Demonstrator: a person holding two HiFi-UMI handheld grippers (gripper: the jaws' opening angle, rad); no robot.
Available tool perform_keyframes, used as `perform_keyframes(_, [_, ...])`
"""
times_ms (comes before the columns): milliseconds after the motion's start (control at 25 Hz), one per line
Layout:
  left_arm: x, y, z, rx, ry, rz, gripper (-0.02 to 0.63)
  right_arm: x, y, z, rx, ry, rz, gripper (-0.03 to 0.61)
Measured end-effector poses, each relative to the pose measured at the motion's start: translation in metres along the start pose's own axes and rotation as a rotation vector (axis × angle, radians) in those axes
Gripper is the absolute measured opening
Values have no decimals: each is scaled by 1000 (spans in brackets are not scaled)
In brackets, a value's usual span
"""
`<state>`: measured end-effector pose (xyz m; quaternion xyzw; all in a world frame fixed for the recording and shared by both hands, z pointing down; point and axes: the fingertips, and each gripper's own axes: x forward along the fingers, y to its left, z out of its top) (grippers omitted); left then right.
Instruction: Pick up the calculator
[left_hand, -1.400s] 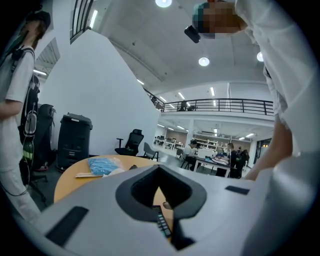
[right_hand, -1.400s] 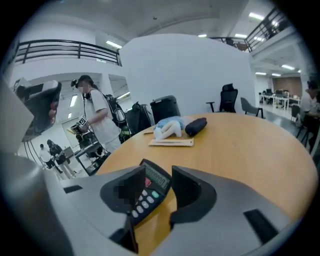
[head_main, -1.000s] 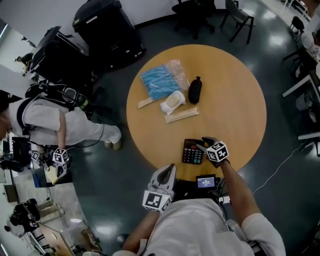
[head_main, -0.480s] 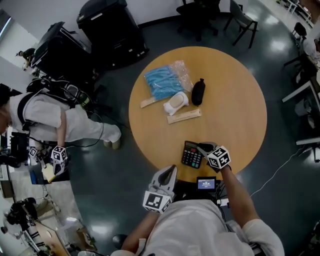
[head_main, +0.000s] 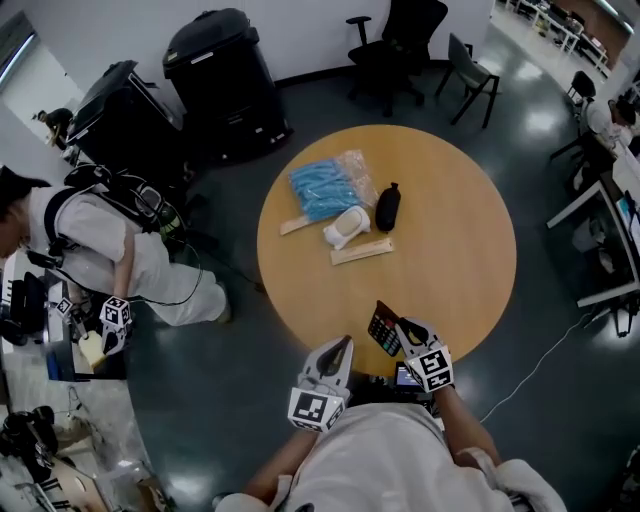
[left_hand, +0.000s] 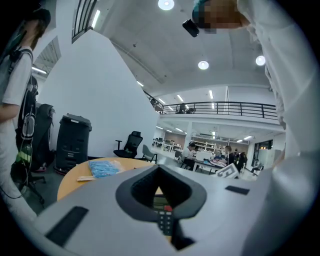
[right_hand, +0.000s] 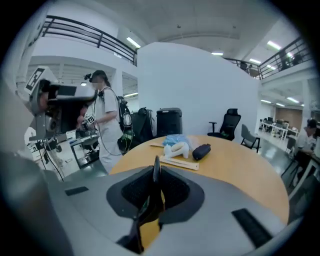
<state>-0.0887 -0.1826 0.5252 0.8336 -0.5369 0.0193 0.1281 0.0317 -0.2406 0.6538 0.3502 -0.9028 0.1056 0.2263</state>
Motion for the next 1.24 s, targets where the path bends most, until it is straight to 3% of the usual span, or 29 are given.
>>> perform_keyframes(400, [-2, -16, 30, 41, -81, -56, 5, -93, 20, 99, 56, -282, -88, 52])
perform_keyframes(1240, [-4, -13, 31, 38, -86, -53, 6, -101, 16, 121, 29, -323, -95, 52])
